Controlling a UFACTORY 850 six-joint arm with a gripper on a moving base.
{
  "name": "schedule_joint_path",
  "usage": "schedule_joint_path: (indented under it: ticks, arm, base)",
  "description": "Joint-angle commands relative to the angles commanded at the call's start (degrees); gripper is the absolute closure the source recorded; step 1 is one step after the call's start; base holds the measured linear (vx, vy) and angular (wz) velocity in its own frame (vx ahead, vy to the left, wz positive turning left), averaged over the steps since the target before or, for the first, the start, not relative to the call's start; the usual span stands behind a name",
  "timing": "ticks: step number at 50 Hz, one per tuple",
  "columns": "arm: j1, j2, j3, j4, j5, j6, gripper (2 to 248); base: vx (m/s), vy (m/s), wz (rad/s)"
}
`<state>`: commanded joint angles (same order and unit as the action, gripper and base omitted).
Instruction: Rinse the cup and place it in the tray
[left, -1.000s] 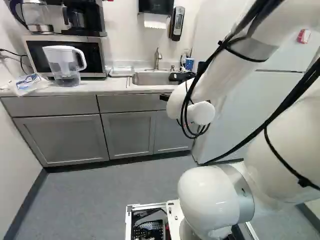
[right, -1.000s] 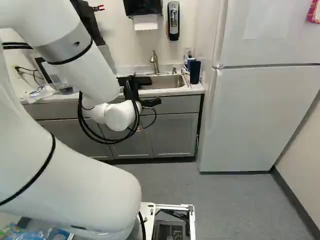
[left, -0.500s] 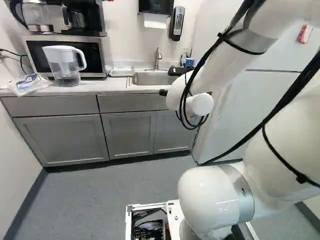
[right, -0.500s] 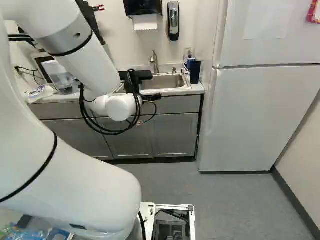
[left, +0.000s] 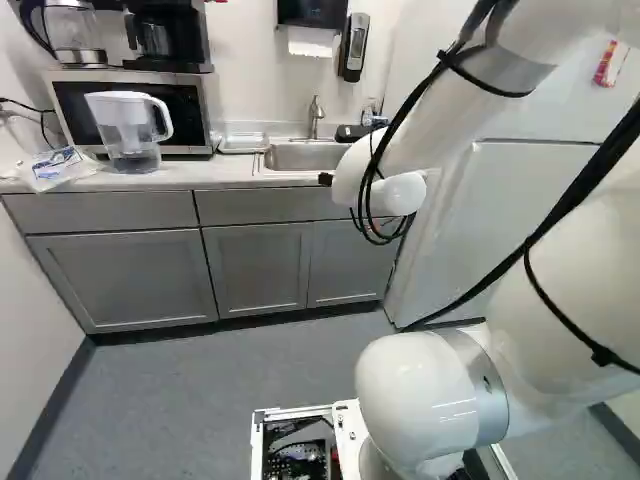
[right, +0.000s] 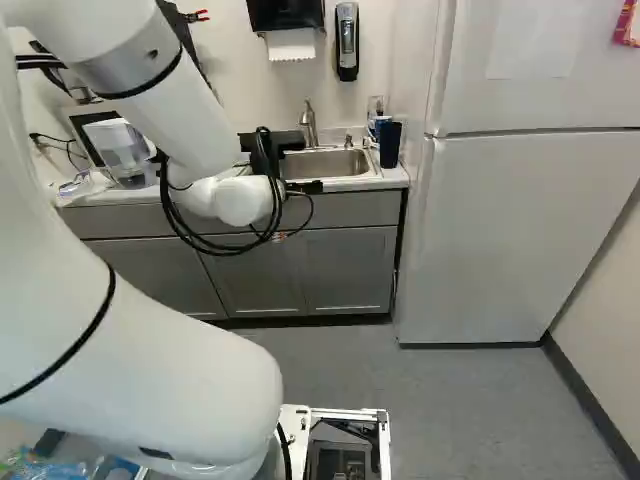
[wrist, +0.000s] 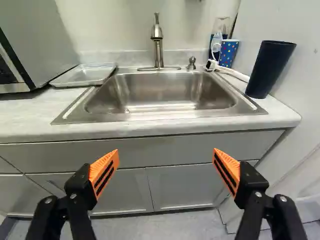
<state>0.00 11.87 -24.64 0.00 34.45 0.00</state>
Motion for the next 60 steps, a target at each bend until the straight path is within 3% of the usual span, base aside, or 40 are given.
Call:
schedule_joint_path:
  ticks: [60]
  arm:
    - [0.1,1.9,-6.2,0.0,-11.9,0.0,3]
  base:
    - [0.0,0.0,0.0]
